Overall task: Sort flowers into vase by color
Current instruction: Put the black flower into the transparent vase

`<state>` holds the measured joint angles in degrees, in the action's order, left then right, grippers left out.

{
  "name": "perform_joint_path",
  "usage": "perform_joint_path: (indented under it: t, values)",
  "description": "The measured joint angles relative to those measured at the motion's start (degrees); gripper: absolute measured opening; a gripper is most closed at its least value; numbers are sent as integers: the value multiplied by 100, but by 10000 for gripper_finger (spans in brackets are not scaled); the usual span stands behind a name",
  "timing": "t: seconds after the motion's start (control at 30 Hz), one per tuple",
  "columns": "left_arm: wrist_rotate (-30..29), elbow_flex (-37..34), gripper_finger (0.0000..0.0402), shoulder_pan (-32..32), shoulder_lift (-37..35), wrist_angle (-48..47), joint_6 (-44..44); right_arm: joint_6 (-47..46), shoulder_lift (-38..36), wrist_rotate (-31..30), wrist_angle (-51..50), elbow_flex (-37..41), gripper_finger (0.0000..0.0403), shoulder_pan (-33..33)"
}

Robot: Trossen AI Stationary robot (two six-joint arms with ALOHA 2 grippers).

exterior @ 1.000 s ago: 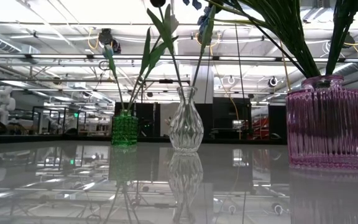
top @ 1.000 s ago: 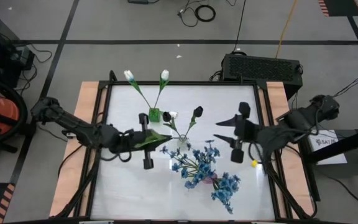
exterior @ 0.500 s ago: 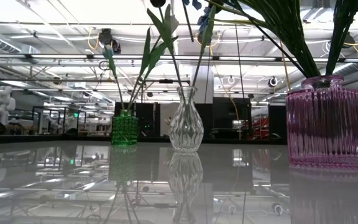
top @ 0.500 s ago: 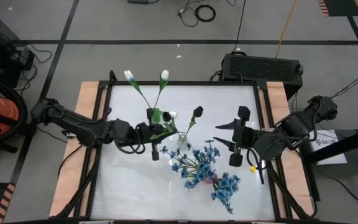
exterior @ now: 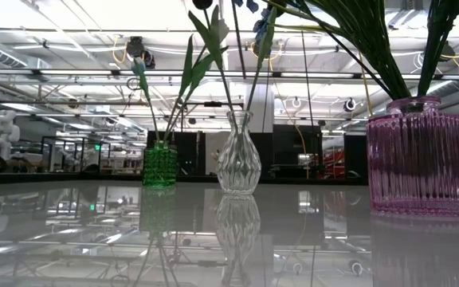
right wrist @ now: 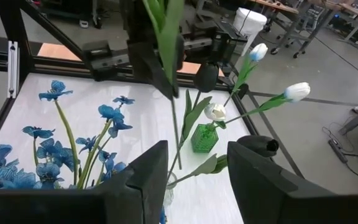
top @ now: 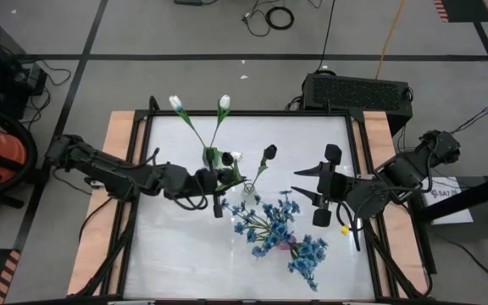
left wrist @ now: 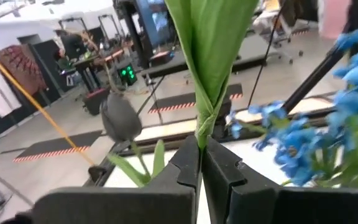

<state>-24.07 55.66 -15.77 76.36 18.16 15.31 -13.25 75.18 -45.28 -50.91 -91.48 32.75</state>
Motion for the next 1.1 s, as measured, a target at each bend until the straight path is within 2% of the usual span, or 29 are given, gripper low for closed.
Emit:
perform_joint_path:
  t: [0.57,1.1]
  values:
    - [196,-4,11,420,132,-327,-600,57,0,0,8,0,157,-4]
    - [450,-4,11,426,191,-513,-1053,38,0,2,6,0,157,-4]
